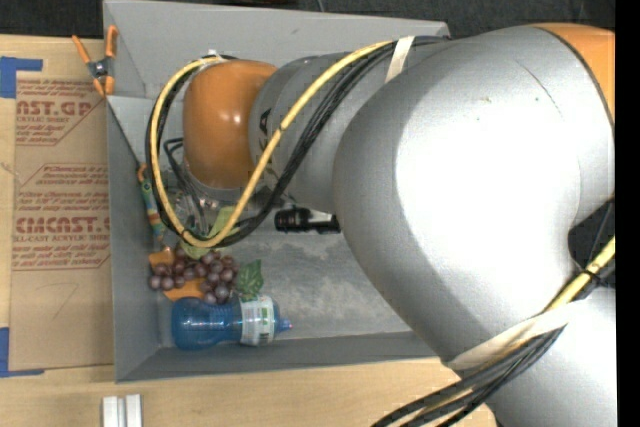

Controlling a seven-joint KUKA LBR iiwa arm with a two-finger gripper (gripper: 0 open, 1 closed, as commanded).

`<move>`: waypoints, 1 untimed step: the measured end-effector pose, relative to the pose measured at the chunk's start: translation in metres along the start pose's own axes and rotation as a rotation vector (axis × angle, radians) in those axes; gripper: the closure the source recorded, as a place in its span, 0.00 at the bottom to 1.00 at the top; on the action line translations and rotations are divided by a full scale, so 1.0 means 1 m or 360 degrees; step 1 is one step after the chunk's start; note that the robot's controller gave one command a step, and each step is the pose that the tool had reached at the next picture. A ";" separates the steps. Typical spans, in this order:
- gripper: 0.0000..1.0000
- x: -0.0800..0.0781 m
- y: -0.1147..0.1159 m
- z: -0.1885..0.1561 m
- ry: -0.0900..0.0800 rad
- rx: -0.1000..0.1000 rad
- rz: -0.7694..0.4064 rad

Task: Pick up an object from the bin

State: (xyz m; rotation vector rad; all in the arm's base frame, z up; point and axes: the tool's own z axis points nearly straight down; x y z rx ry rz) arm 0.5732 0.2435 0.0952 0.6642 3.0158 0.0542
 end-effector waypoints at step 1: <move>1.00 0.000 0.000 -0.037 0.0009 0.0010 -0.0001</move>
Offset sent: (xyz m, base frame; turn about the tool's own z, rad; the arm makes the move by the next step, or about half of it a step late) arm -0.0027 -0.0010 0.0328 -0.0005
